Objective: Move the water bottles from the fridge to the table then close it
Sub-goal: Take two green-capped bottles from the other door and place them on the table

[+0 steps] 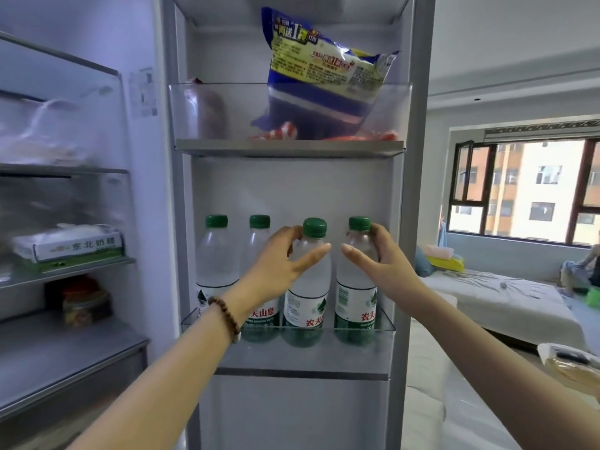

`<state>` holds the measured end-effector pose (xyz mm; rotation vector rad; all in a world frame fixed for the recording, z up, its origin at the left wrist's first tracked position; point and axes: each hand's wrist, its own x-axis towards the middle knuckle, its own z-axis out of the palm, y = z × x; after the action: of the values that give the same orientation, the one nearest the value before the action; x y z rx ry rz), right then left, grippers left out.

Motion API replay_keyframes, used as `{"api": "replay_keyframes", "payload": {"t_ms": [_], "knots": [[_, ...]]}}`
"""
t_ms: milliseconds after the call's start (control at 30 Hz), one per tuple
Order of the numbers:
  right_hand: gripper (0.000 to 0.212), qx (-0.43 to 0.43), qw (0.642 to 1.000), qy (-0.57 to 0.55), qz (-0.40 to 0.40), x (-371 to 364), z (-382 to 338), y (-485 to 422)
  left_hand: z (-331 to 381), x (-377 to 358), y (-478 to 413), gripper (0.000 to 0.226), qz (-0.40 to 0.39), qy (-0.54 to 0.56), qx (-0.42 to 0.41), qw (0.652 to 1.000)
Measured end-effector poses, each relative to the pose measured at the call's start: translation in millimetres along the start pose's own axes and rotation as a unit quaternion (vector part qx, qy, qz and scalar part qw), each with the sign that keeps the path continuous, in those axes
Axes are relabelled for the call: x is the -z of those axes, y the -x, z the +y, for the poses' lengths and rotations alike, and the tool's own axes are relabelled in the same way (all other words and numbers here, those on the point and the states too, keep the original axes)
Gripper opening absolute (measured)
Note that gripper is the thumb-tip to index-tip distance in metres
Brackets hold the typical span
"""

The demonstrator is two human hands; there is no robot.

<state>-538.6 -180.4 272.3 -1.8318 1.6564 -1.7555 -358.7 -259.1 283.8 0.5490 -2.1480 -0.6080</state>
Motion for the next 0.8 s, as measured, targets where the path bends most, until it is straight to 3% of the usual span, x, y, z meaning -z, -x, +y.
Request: {"api": "replay_keyframes", "payload": {"t_ms": [167, 233, 333, 500, 633, 700, 800], "knots": [[0.076, -0.019, 1.0, -0.001, -0.025, -3, 12, 16, 3, -20, 14, 0.04, 0.002, 0.114, 0.005, 0.994], [0.078, -0.014, 1.0, 0.004, -0.016, -5, 14, 22, 9, -20, 19, 0.046, 0.003, 0.106, -0.002, 0.994], [0.078, 0.011, 1.0, -0.004, -0.002, -8, 11, 25, 10, -20, 22, 0.059, 0.036, 0.082, -0.011, 0.996], [0.071, 0.057, 0.998, 0.006, -0.009, -15, 4, 28, 8, -24, 26, 0.042, 0.099, 0.131, -0.005, 0.986], [0.066, 0.085, 0.996, -0.019, 0.021, -14, -5, 27, 11, -23, 31, 0.055, 0.155, 0.144, -0.011, 0.977], [0.066, 0.106, 0.992, -0.045, 0.044, -8, -15, 21, 21, -14, 33, 0.057, 0.18, 0.141, -0.039, 0.973], [0.067, 0.169, 0.98, -0.066, 0.078, 3, -40, 13, 43, 9, 35, 0.044, 0.227, 0.129, -0.103, 0.96]]}}
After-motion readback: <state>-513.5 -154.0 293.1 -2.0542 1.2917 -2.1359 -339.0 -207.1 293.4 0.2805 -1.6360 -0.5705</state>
